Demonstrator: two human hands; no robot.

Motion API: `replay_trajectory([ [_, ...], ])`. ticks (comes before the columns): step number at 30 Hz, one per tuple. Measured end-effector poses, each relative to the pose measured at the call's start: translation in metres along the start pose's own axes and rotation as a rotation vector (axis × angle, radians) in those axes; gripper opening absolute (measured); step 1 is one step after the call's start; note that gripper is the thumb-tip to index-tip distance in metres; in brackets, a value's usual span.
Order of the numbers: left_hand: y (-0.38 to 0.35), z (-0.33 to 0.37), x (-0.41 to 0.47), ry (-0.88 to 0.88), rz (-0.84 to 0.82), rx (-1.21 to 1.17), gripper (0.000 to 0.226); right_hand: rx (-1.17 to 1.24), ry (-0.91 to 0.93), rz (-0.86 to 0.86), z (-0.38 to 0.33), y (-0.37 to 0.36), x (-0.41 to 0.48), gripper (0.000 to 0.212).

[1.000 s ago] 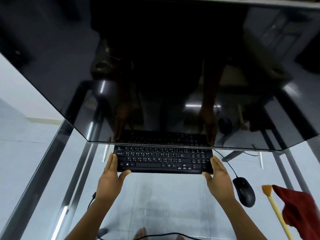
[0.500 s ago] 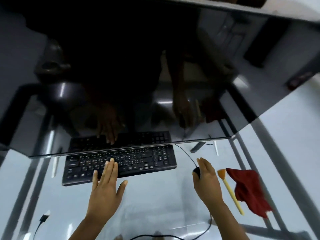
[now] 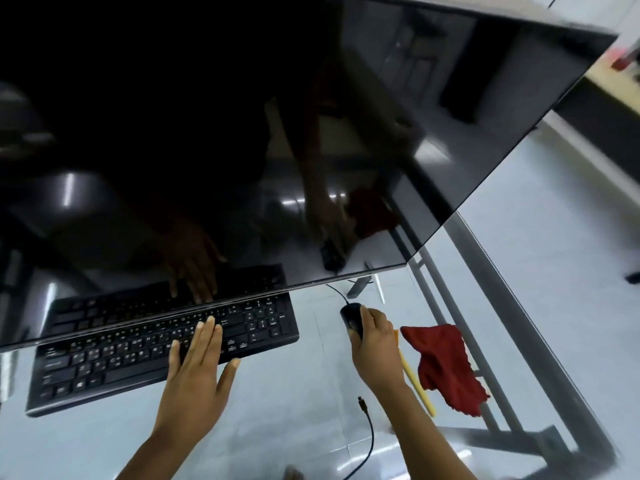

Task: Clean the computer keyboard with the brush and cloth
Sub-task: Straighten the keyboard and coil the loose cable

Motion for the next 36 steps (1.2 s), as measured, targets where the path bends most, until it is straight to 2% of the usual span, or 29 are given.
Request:
replay_trajectory([
  [10, -0.001, -0.006, -0.007, 0.033, 0.008, -0.027, 0.076, 0.025, -0.055, -0.071, -0.010, 0.003, 0.044, 0.051],
  [20, 0.003, -0.007, -0.008, 0.010, 0.009, -0.030, 0.073, 0.052, -0.020, -0.043, -0.011, 0.001, 0.050, 0.050],
  [24, 0.008, -0.008, -0.006, 0.001, 0.039, -0.035, 0.073, 0.032, 0.014, 0.047, -0.009, 0.006, 0.044, 0.049],
  [28, 0.022, -0.017, -0.016, 0.030, 0.086, -0.044, 0.073, 0.040, 0.154, 0.134, -0.029, 0.004, 0.005, 0.047],
  [36, 0.041, -0.064, -0.073, 0.240, 0.093, -0.005, 0.077, 0.029, 0.523, -0.059, -0.124, -0.040, -0.085, 0.046],
])
Point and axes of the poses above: each hand's wrist, its own x-axis towards the middle knuckle, its own y-axis out of the back of the hand, z = x × y, the point moved 2 cm from there along x, towards the middle knuckle, and after that the axes turned 10 degrees about -y, right-handed, at the moved point
